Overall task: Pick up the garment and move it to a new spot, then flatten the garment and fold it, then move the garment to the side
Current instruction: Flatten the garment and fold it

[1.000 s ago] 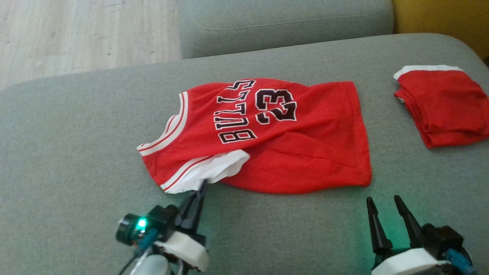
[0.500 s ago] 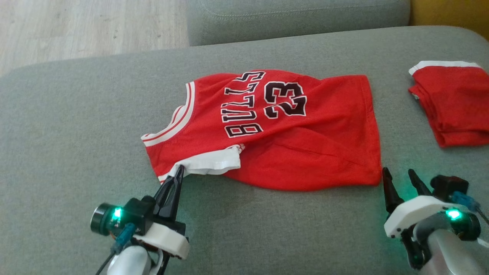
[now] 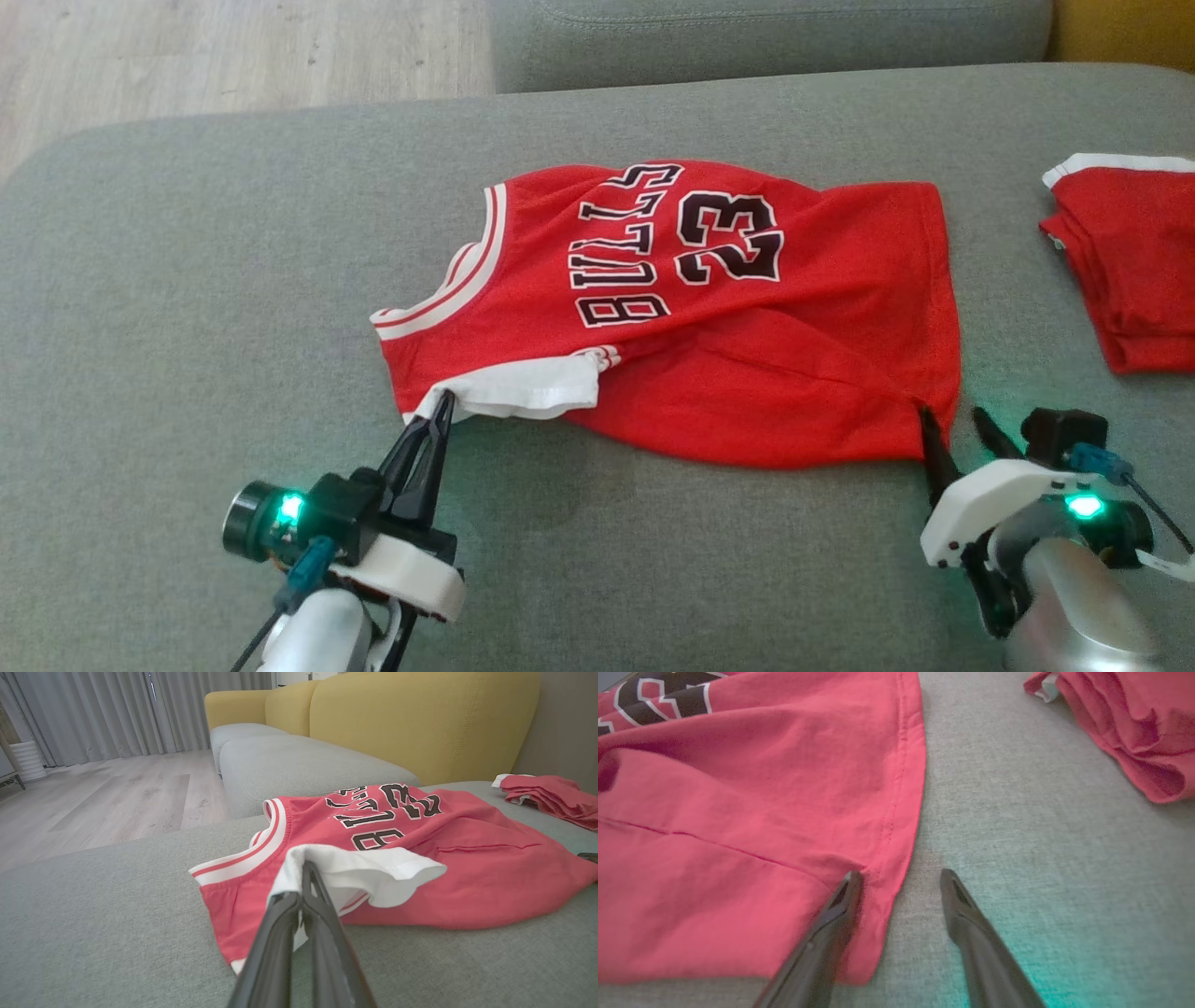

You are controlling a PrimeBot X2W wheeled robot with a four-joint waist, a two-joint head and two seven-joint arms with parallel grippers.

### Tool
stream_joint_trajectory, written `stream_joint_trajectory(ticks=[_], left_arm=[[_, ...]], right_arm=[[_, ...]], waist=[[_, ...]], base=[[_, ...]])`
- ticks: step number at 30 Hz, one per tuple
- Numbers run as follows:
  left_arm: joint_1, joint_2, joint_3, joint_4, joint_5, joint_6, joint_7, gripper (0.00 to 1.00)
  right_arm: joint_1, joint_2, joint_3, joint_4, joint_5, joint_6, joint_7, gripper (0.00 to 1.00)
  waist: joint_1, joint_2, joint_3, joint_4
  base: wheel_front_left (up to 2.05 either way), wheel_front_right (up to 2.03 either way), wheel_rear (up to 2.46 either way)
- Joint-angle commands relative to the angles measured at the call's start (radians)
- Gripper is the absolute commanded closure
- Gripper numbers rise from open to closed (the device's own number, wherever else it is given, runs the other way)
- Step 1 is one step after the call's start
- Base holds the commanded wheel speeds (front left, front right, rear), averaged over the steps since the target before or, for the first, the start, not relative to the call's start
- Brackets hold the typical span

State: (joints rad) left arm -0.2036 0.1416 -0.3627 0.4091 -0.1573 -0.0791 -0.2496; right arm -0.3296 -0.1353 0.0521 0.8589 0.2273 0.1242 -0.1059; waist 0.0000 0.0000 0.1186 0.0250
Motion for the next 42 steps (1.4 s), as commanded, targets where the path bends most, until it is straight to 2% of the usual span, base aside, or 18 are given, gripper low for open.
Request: stream_joint_trajectory(ticks=[1,2,3,4,10,13,19,23,28,34,37,42], left_arm=[[-0.046,0.010,0.034,-0.031,0.006,0.002,-0.012,1.00],[-0.045,0.011,0.035,-0.031,0.006,0.002,-0.012,1.00],[-0.044,0.011,0.036,-0.031,0.007,0.002,-0.012,1.00],[-0.043,0.012,0.038,-0.032,0.006,0.002,-0.012,1.00],[-0.036,0.019,0.054,-0.055,0.005,0.002,-0.012,1.00],[-0.030,0.032,0.078,-0.096,-0.006,-0.004,-0.012,1.00],[-0.039,0.091,0.124,-0.177,-0.038,-0.022,-0.012,1.00],[-0.078,0.143,0.144,-0.250,-0.064,-0.033,0.011,1.00],[-0.166,0.201,0.149,-0.398,-0.100,-0.042,0.103,1.00],[-0.312,0.239,0.174,-0.553,-0.198,-0.047,0.218,1.00],[-0.409,0.261,0.178,-0.551,-0.255,-0.049,0.269,1.00],[-0.567,0.285,0.144,-0.471,-0.293,-0.051,0.312,1.00]], right_arm=[[-0.012,0.014,0.036,0.004,-0.006,0.007,0.004,0.43],[-0.012,0.015,0.040,0.011,-0.004,0.007,0.005,0.64],[-0.012,0.017,0.045,0.018,-0.003,0.007,0.006,0.95],[-0.011,0.017,0.051,0.023,-0.002,0.007,0.007,1.00],[0.012,0.007,0.052,0.006,0.028,0.007,-0.039,1.00],[0.037,-0.024,0.035,-0.051,0.045,0.007,-0.082,1.00],[0.083,-0.106,0.038,-0.243,0.100,0.007,-0.081,1.00],[0.110,-0.176,0.024,-0.425,0.137,0.007,-0.026,1.00],[0.130,-0.270,-0.033,-0.705,0.183,0.007,0.098,1.00],[0.061,-0.344,-0.117,-1.000,0.196,0.007,0.254,1.00],[-0.018,-0.374,-0.116,-1.060,0.183,0.007,0.298,1.00],[-0.159,-0.402,-0.062,-1.024,0.175,0.007,0.307,1.00]], waist=[[0.0000,0.0000,-0.001,0.002],[0.0000,0.0000,-0.002,0.004],[0.0000,0.0000,-0.003,0.006],[0.0000,0.0000,-0.004,0.007],[0.0000,0.0000,-0.033,0.005],[0.0000,0.0000,-0.066,-0.005],[0.0000,0.0000,-0.111,-0.035],[0.0000,0.0000,-0.128,-0.052],[0.0000,0.0000,-0.133,-0.060],[0.0000,0.0000,-0.120,-0.078],[0.0000,0.0000,-0.104,-0.081],[0.0000,0.0000,-0.058,-0.070]], base=[[0.00,0.00,0.00],[0.00,0.00,0.00],[0.00,0.00,0.00],[0.00,0.00,0.00],[0.00,0.00,0.00],[0.00,0.00,0.00],[0.00,0.00,0.00],[0.00,0.00,0.00],[0.00,0.00,0.00],[0.00,0.00,0.00],[0.00,0.00,0.00],[0.00,0.00,0.00]])
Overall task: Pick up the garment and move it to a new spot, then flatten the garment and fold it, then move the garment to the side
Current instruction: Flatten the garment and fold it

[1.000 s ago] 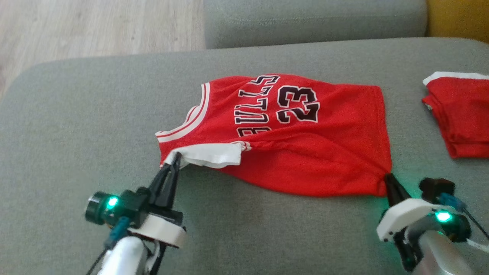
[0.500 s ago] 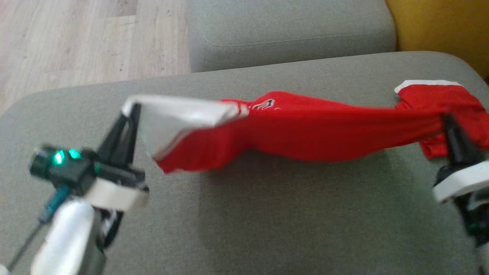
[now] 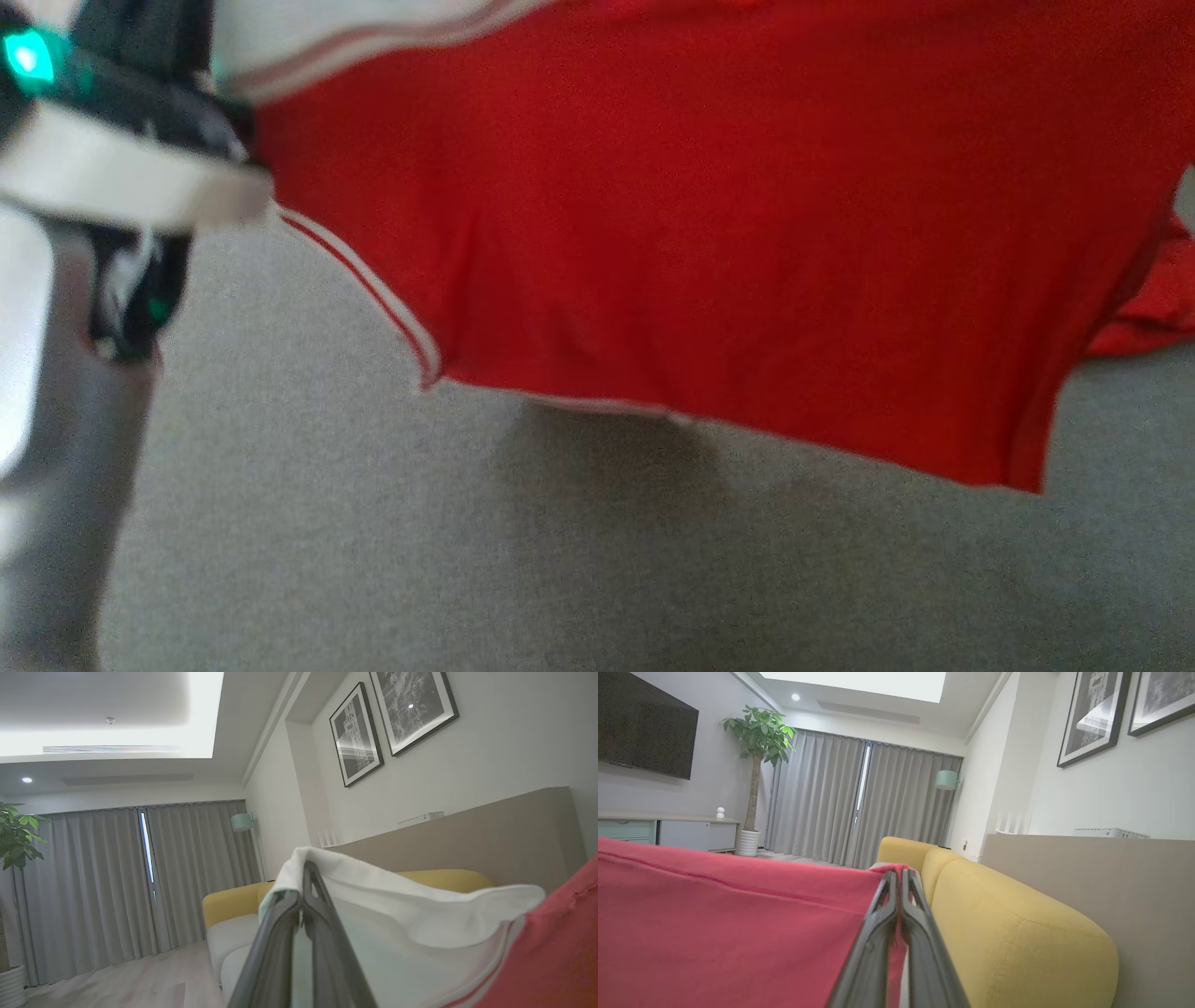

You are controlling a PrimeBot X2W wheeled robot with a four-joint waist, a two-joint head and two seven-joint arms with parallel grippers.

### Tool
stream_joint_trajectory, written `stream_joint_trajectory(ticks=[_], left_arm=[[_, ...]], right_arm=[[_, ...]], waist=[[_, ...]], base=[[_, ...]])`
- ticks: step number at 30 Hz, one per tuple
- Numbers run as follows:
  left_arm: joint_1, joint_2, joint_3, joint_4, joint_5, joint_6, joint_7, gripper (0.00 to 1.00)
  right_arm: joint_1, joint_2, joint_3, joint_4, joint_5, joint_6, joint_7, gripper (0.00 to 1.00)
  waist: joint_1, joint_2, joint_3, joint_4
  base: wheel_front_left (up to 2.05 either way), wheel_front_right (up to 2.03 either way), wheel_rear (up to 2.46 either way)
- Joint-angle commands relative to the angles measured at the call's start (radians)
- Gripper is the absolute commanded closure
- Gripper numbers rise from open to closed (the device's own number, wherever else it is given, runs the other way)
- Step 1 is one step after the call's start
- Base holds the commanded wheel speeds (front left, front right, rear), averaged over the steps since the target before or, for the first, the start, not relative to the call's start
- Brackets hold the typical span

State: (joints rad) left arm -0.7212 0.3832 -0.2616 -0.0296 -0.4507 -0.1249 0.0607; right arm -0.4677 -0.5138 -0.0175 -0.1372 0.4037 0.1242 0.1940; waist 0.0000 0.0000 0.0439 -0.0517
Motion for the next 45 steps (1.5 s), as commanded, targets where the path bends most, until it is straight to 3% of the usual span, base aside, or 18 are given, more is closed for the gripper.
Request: stream_joint_trajectory(ticks=[1,8,15,21,27,33,40,45], left_arm=[[-0.091,0.050,0.028,-0.004,-0.001,-0.005,0.006,1.00],[-0.395,0.067,-0.069,0.253,0.049,-0.005,-0.044,1.00],[-0.675,0.019,-0.095,0.542,0.129,0.000,-0.184,1.00],[-0.769,-0.039,-0.123,0.668,0.137,-0.002,-0.291,1.00],[-0.620,-0.061,-0.176,0.662,0.087,-0.005,-0.319,1.00],[-0.310,-0.029,-0.233,0.518,0.013,-0.005,-0.322,1.00],[0.146,0.007,-0.226,0.338,-0.028,0.022,-0.322,1.00],[0.358,0.017,-0.234,0.269,-0.048,0.055,-0.322,1.00]], right_arm=[[-0.061,-0.025,0.026,-0.002,0.002,0.007,0.003,1.00],[-0.407,0.001,0.167,0.282,0.034,0.007,-0.073,1.00],[-0.709,0.034,0.246,0.569,0.027,0.007,-0.241,1.00],[-0.811,0.013,0.309,0.717,0.005,0.007,-0.374,1.00],[-0.743,-0.014,0.391,0.824,0.027,0.007,-0.426,1.00],[-0.553,-0.033,0.434,0.871,0.096,0.007,-0.450,1.00],[-0.223,-0.055,0.413,0.823,0.169,0.007,-0.455,1.00],[-0.039,-0.062,0.390,0.768,0.190,0.007,-0.455,1.00]], waist=[[0.0000,0.0000,0.032,0.009],[0.0000,0.0000,0.179,0.041],[0.0000,0.0000,0.309,0.069],[0.0000,0.0000,0.358,0.091],[0.0000,0.0000,0.365,0.108],[0.0000,0.0000,0.310,0.113],[0.0000,0.0000,0.199,0.103],[0.0000,0.0000,0.147,0.096]], base=[[0.00,0.00,0.00],[0.00,0.00,0.00],[0.00,0.00,0.00],[0.00,0.00,0.00],[0.00,0.00,0.00],[0.00,0.00,0.00],[0.00,0.00,0.00],[0.00,0.00,0.00]])
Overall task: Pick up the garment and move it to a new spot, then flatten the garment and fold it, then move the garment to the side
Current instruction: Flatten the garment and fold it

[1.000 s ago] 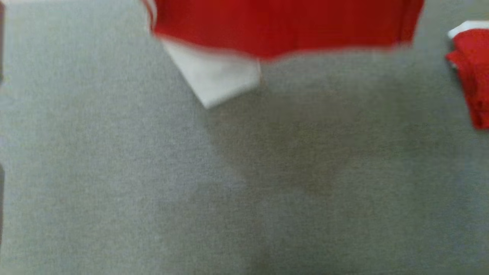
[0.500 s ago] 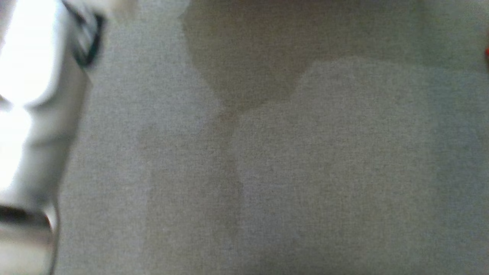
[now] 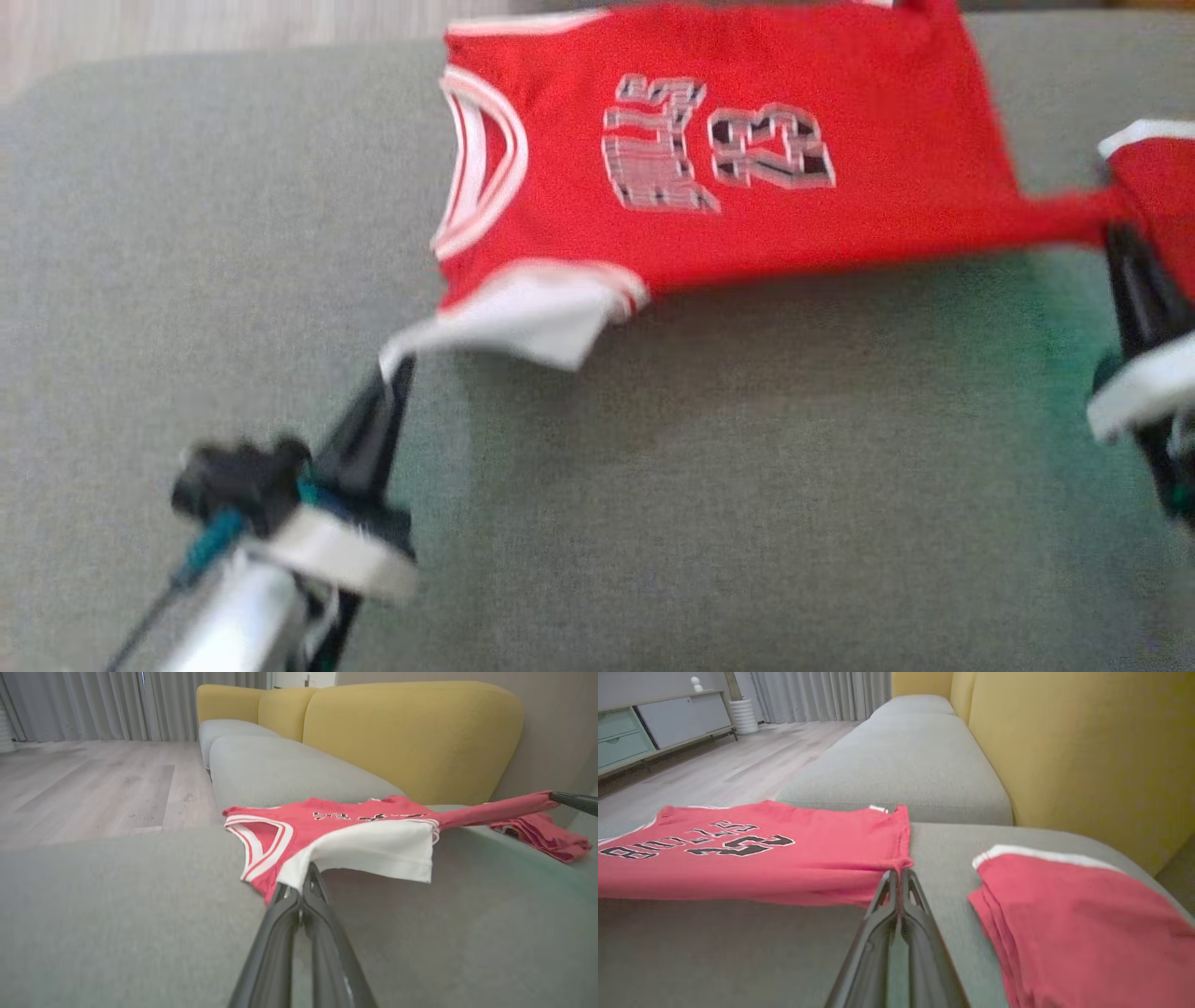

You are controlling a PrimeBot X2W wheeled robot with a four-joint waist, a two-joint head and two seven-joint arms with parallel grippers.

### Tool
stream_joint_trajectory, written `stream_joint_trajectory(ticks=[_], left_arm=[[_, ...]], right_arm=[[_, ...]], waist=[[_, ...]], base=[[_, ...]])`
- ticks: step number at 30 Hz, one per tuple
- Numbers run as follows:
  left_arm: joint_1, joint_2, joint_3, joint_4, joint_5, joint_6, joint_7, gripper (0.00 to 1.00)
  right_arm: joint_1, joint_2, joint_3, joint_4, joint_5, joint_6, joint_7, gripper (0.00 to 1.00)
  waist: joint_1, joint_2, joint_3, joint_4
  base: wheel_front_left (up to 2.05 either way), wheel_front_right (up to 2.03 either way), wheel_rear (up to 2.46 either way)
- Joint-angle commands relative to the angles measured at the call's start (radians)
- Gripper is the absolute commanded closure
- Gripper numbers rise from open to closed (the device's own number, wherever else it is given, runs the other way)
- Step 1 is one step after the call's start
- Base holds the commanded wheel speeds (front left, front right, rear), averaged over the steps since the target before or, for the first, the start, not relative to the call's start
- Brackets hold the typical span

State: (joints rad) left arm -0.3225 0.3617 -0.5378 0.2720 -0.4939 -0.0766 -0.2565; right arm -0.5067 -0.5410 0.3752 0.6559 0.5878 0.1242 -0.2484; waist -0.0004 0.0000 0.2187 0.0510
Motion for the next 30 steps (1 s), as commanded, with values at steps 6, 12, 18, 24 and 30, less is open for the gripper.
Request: stream_joint_trajectory(ticks=[6,12,18,24,30], left_arm=[[0.178,0.035,0.021,-0.094,-0.027,0.046,-0.005,1.00],[0.314,0.027,0.003,-0.150,-0.070,0.067,0.011,1.00],[0.381,0.041,0.013,-0.246,-0.123,0.087,0.055,1.00],[0.258,0.019,0.030,-0.242,-0.132,0.079,0.083,1.00],[0.044,-0.020,0.029,-0.139,-0.115,0.041,0.104,1.00]], right_arm=[[0.223,-0.021,-0.058,-0.109,0.009,0.007,-0.005,1.00],[0.422,-0.008,-0.131,-0.220,-0.008,0.007,0.046,1.00],[0.562,0.025,-0.259,-0.385,-0.053,0.007,0.131,1.00],[0.528,0.080,-0.320,-0.459,-0.083,0.007,0.210,1.00],[0.394,0.093,-0.307,-0.405,-0.088,0.007,0.238,1.00]], waist=[[0.0004,0.0000,-0.077,-0.010],[0.0004,0.0000,-0.115,-0.009],[0.0004,0.0000,-0.120,-0.017],[0.0004,0.0000,-0.077,-0.015],[0.0004,0.0000,-0.010,-0.013]], base=[[0.00,0.00,0.00],[0.00,0.00,0.00],[0.00,0.00,0.00],[0.00,0.00,0.00],[0.00,0.00,0.00]])
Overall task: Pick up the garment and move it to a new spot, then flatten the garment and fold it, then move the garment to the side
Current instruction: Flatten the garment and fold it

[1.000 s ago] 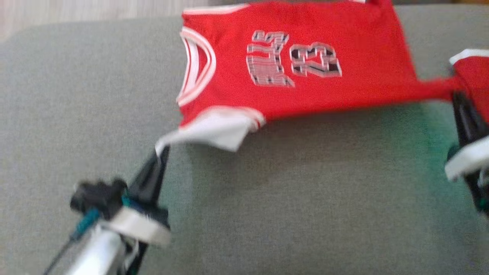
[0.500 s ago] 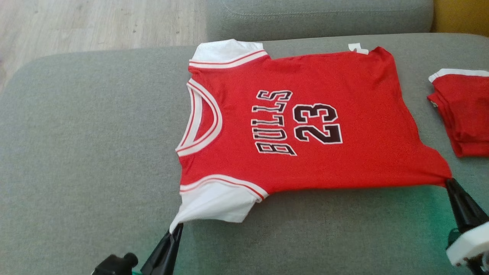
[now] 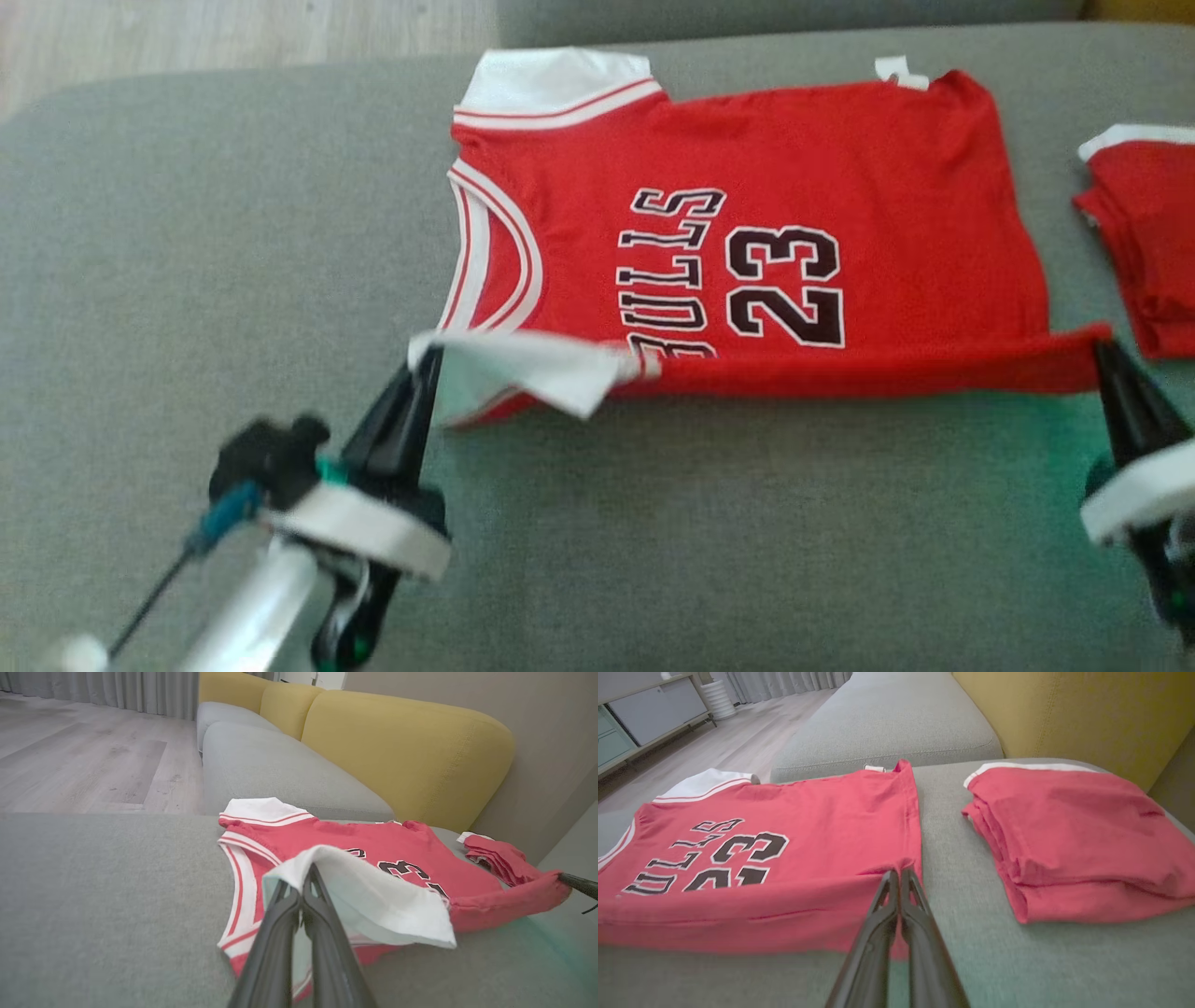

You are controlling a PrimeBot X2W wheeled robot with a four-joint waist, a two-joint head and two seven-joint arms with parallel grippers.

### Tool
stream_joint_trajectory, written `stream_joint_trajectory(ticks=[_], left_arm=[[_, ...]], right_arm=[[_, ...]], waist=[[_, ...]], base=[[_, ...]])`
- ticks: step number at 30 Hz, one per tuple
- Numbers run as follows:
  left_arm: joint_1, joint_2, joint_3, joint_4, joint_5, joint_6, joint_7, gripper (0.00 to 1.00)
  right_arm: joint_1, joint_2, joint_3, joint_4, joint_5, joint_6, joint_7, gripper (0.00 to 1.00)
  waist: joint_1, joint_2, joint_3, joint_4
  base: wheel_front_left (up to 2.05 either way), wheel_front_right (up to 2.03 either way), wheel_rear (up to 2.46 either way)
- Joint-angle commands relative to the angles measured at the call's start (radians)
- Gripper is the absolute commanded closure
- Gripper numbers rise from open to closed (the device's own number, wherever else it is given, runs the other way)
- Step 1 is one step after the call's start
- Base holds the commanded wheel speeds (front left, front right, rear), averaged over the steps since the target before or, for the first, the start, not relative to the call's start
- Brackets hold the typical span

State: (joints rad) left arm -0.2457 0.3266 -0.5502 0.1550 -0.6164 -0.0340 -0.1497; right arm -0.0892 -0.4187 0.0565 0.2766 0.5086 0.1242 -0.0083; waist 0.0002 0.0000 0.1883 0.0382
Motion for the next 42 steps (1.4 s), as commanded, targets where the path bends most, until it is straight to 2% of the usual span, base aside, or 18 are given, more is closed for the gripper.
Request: stream_joint_trajectory(ticks=[1,9,17,18,19,20,21,25,31,36,42], left_arm=[[-0.067,0.008,0.040,0.001,0.012,-0.008,-0.002,1.00],[-0.297,-0.040,0.027,0.170,0.055,-0.048,-0.049,1.00],[-0.412,-0.065,0.009,0.289,0.075,-0.073,-0.084,1.00],[-0.422,-0.069,0.005,0.304,0.077,-0.075,-0.087,1.00],[-0.430,-0.072,0.003,0.318,0.079,-0.077,-0.091,0.87],[-0.434,-0.077,0.005,0.333,0.079,-0.078,-0.095,0.49],[-0.437,-0.081,0.009,0.345,0.082,-0.073,-0.099,0.00],[-0.404,-0.096,0.050,0.357,0.113,-0.016,-0.111,0.00],[-0.204,-0.149,0.132,0.287,0.126,0.027,-0.112,0.00],[-0.109,-0.184,0.158,0.317,0.126,0.032,-0.112,0.00],[-0.137,-0.197,0.210,0.398,0.131,0.053,-0.112,0.00]], right_arm=[[-0.049,-0.028,0.019,-0.012,-0.010,0.007,-0.002,1.00],[-0.241,-0.030,0.086,0.127,-0.014,0.007,-0.019,1.00],[-0.359,-0.016,0.119,0.244,-0.024,0.007,-0.088,1.00],[-0.372,-0.013,0.124,0.262,-0.029,0.007,-0.099,0.75],[-0.384,-0.011,0.128,0.280,-0.037,0.007,-0.110,0.00],[-0.395,-0.007,0.127,0.298,-0.044,0.007,-0.126,0.00],[-0.403,-0.002,0.128,0.313,-0.048,0.007,-0.143,0.00],[-0.398,0.027,0.127,0.349,-0.048,0.007,-0.208,0.00],[-0.318,0.071,0.103,0.347,-0.035,0.007,-0.246,0.00],[-0.262,0.099,0.082,0.325,-0.032,0.007,-0.252,0.00],[-0.249,0.113,0.080,0.311,-0.043,0.007,-0.253,0.00]], waist=[[-0.0002,0.0000,0.033,-0.001],[-0.0002,0.0000,0.116,-0.002],[-0.0002,0.0000,0.150,-0.006],[-0.0002,0.0000,0.153,-0.007],[-0.0002,0.0000,0.155,-0.008],[-0.0002,0.0000,0.156,-0.008],[-0.0002,0.0000,0.157,-0.008],[-0.0002,0.0000,0.146,-0.009],[-0.0002,0.0000,0.112,-0.017],[-0.0002,0.0000,0.095,-0.022],[-0.0002,0.0000,0.092,-0.037]], base=[[0.00,0.00,0.00],[0.00,0.00,0.00],[0.00,0.00,0.00],[0.00,0.00,0.00],[0.00,0.00,0.00],[0.00,0.00,0.00],[0.00,0.00,0.00],[0.00,0.00,0.00],[0.00,0.00,0.00],[0.00,0.00,0.00],[0.00,0.00,0.00]])
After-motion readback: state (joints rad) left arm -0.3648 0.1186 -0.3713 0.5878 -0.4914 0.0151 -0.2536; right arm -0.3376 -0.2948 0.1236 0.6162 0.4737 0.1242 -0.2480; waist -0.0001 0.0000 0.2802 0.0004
